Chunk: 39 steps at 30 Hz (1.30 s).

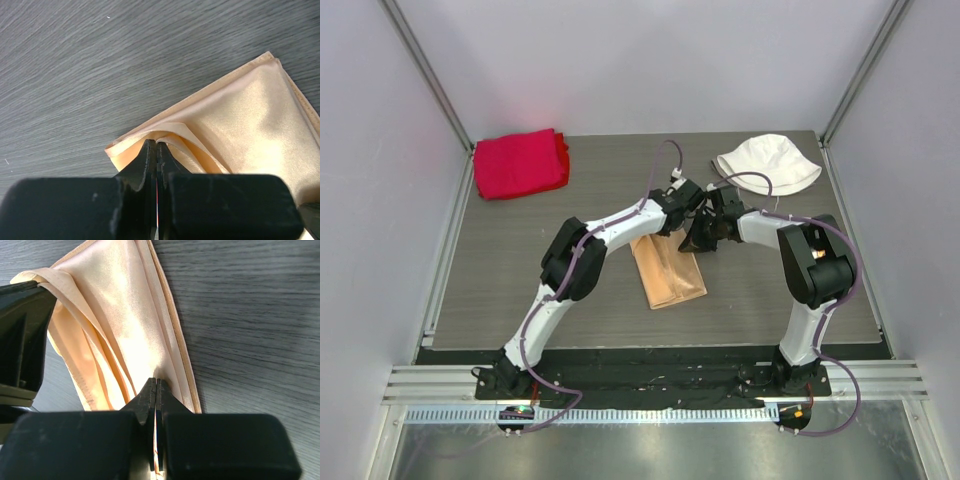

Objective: Fold the napkin into a case and place the utensils inside
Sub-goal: Fold the upper triangle-folded napkin at the center of the board.

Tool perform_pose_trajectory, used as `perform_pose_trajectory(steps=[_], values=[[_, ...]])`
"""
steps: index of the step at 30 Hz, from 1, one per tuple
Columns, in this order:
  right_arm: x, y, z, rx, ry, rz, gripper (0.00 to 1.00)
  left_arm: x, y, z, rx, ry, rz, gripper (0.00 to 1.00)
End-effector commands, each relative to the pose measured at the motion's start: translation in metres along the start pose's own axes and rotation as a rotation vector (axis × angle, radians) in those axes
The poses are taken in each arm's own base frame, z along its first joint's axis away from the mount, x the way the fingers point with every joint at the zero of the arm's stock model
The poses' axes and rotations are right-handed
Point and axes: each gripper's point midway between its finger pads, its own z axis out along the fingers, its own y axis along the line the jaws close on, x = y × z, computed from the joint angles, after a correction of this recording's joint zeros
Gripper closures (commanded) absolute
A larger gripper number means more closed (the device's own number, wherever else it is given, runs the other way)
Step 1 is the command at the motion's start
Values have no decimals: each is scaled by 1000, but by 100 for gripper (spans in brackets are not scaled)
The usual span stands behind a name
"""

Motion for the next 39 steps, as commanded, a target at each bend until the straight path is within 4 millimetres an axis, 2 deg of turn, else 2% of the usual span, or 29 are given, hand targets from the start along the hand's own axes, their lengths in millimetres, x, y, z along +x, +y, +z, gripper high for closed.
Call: perform_pose_trajectory(steps=[1, 6, 7, 9, 10, 11, 12, 13, 16, 17, 18, 19, 20, 21, 22, 23, 26, 27, 31, 33, 38, 39], values=[[2, -17, 0, 73, -15, 4, 99, 1, 4, 2, -34, -2, 28, 99], [0, -14, -1, 68, -16, -7, 99, -14, 5, -7, -14, -44, -20, 91], [0, -15, -2, 70, -16, -7, 99, -17, 4, -10, -8, -54, -31, 82], [0, -16, -1, 72, -14, -10, 99, -25, 6, -17, 13, -76, -54, 75], [2, -16, -1, 75, -8, -11, 99, -26, 7, -20, 16, -78, -60, 65], [1, -16, -2, 73, -11, -12, 99, -27, 8, -23, 20, -80, -72, 60], [1, -17, -2, 76, -10, -13, 99, -33, 10, -33, 38, -97, -94, 54], [1, -17, -2, 76, -10, -14, 99, -28, 12, -34, 42, -88, -96, 47], [2, -17, -1, 78, -7, -21, 99, -35, 19, -58, 88, -126, -164, 43], [1, -17, -2, 77, -8, -20, 99, -25, 20, -60, 95, -114, -177, 43], [2, -17, -1, 77, -7, -23, 99, -35, 27, -75, 116, -160, -217, 43], [3, -18, -1, 79, -4, -22, 99, -34, 28, -82, 136, -167, -236, 45], [2, -18, -1, 77, -3, -24, 99, -19, 26, -78, 145, -144, -232, 47], [3, -17, 0, 76, 0, -25, 99, -17, 26, -81, 166, -147, -265, 50], [4, -17, 0, 75, 3, -27, 99, -21, 28, -92, 209, -170, -299, 58], [3, -16, 0, 75, 0, -31, 99, -9, 24, -88, 223, -144, -302, 63], [2, -18, -1, 82, -3, -37, 99, -9, 26, -91, 285, -145, -385, 78], [2, -18, -1, 83, -2, -38, 99, -3, 27, -84, 293, -130, -394, 80], [2, -17, -3, 83, -3, -46, 99, 0, 11, -68, 419, -62, -478, 90], [2, -17, -3, 83, -3, -46, 99, -1, 1, -55, 463, -44, -509, 92], [4, -15, -3, 81, 3, -59, 99, -5, -4, -27, 447, -39, -529, 94], [4, -15, -3, 81, 4, -59, 99, -3, -10, -21, 464, -26, -530, 95]])
